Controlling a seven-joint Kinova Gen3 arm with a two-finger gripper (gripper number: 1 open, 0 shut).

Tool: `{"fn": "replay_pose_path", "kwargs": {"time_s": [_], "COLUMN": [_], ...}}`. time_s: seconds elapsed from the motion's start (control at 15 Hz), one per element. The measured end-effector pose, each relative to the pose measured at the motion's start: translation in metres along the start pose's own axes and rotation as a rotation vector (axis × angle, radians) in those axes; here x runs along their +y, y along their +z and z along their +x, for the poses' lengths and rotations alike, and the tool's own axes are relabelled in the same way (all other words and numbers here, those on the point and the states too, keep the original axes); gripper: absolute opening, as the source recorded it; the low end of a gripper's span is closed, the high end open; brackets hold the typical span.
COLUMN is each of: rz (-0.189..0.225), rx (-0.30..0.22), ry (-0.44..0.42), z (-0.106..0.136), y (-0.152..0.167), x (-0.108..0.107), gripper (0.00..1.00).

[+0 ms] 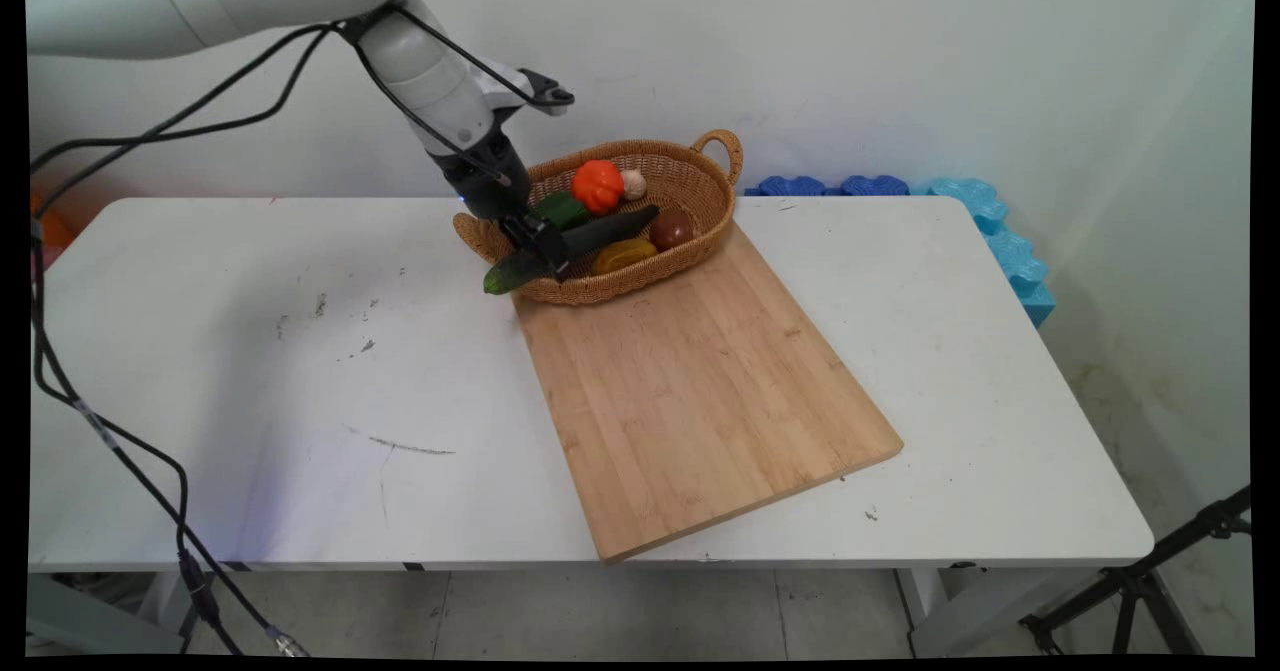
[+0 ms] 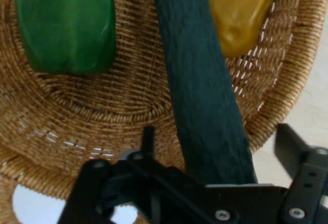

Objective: Pick up the cucumber from the vegetable basket, then place the picked object on the cutting board

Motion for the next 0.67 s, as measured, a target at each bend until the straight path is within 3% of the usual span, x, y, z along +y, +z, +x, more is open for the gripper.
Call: {"fn": "replay_pose_path", "kwargs": {"time_s": [0.07,0.67], "rz": [0.000,-0.014], "rx": [-0.003,0.002], "ry": [-0.005,-0.009], "z": [0.001,0.012], "y": [0.002,0.005], "x": [0.000,0.004], "gripper": [0.00,0.00]}}
